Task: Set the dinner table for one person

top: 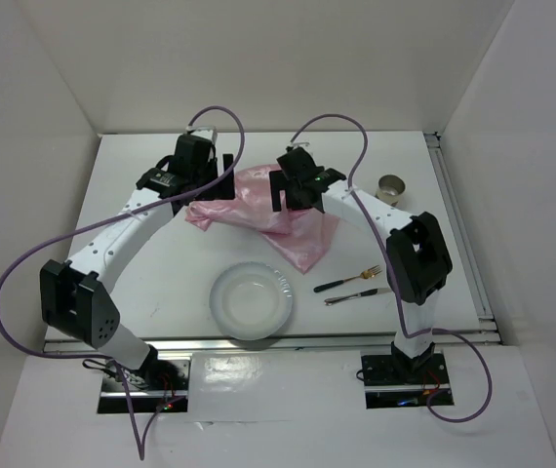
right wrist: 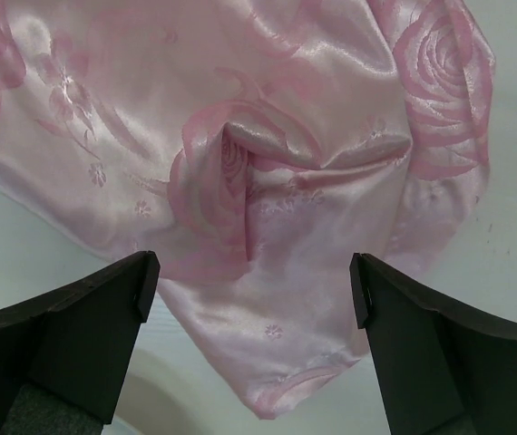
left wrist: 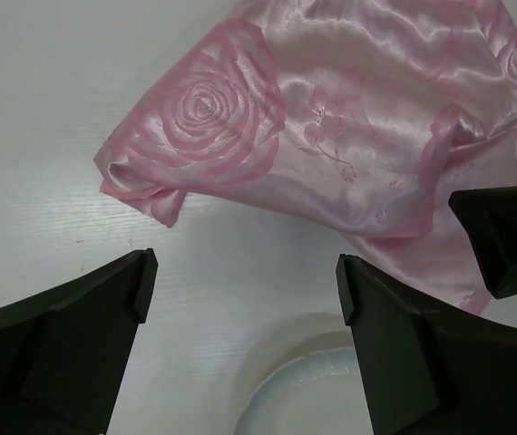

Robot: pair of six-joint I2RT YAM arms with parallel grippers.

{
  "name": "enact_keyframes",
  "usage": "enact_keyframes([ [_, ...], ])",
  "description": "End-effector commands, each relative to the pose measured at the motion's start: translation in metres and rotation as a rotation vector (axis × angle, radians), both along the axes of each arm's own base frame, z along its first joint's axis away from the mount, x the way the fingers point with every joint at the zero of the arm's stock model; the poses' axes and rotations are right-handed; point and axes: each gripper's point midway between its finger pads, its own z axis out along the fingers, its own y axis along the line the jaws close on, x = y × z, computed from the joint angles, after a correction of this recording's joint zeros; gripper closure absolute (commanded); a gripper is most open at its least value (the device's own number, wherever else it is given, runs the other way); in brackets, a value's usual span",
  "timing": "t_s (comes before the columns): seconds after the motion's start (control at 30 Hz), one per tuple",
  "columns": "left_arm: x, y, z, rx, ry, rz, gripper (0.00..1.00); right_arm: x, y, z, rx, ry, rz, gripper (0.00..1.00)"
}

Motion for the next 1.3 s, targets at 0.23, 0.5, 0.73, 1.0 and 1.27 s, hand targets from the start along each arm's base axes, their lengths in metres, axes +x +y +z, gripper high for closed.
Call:
enact_keyframes([
  [0.23, -0.006, -0.017, -0.021, -0.09, 0.089, -0.011, 0.0, -0.04, 0.002, -0.001, 0.055, 0.077, 0.04, 0.0],
  [0.5, -0.006, -0.013, -0.06, -0.16, 0.214, 0.04, 0.1, -0.072, 0.004, -0.01, 0.119, 0.088, 0.137, 0.23],
  [0.73, -0.002, -0.014, -0.085, -0.2, 0.287, 0.061, 0.11, -0.081, 0.012, -0.016, 0.178, 0.121, 0.145, 0.16],
  [1.0, -0.006, 0.0, -0.118, -0.228, 0.409, 0.159, 0.07, -0.097, -0.008, -0.022, 0.15, 0.113, 0.124, 0.15],
  [1.27, 0.013, -0.011, -0.134, -0.284, 0.453, 0.179, 0.0, -0.097, -0.006, -0.048, 0.089, 0.133, 0.179, 0.15],
])
